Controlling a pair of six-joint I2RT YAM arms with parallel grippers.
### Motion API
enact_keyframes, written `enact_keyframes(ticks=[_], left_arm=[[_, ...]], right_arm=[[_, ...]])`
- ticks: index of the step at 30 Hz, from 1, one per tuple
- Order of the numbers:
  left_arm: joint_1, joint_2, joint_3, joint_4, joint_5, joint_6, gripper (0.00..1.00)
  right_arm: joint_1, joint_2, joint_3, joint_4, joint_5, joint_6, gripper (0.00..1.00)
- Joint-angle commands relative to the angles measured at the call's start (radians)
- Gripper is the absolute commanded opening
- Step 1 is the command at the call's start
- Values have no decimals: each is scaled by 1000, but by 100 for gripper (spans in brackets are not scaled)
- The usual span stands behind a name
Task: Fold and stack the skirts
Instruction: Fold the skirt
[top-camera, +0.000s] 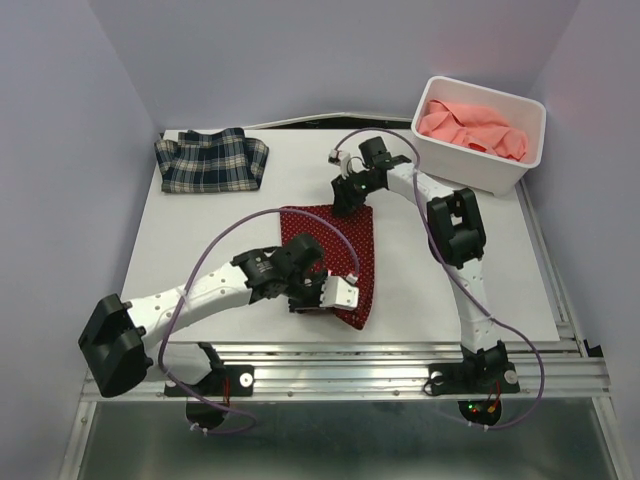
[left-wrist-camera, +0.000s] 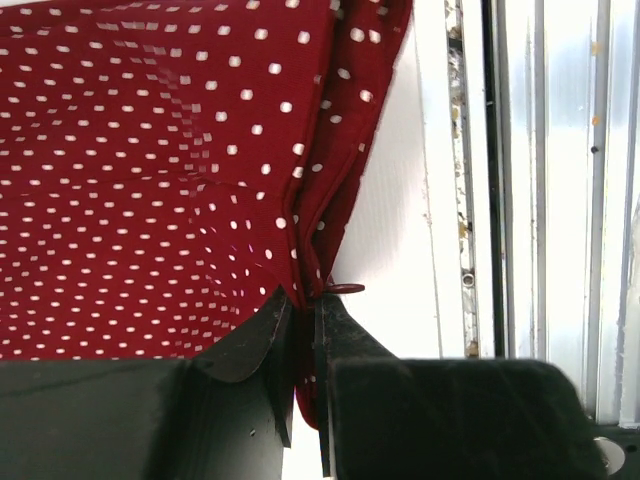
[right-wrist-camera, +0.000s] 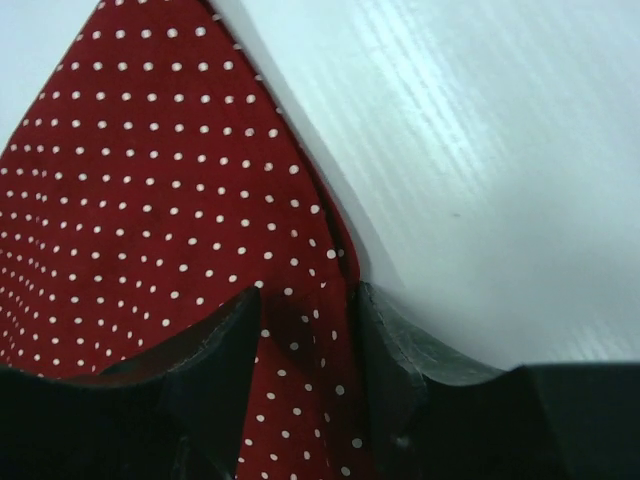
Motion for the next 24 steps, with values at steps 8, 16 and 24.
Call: enact_keyframes(ticks=[8, 16, 24], left_arm=[[210, 204, 324, -139, 89, 72, 0], [331, 398, 542, -147, 66, 143, 0], [411, 560, 723, -138, 51, 169, 0]], right_arm=[[30, -23, -151, -97, -91, -104, 48], [39, -27, -176, -107, -108, -120, 47], [39, -1, -139, -111, -113, -119, 48]])
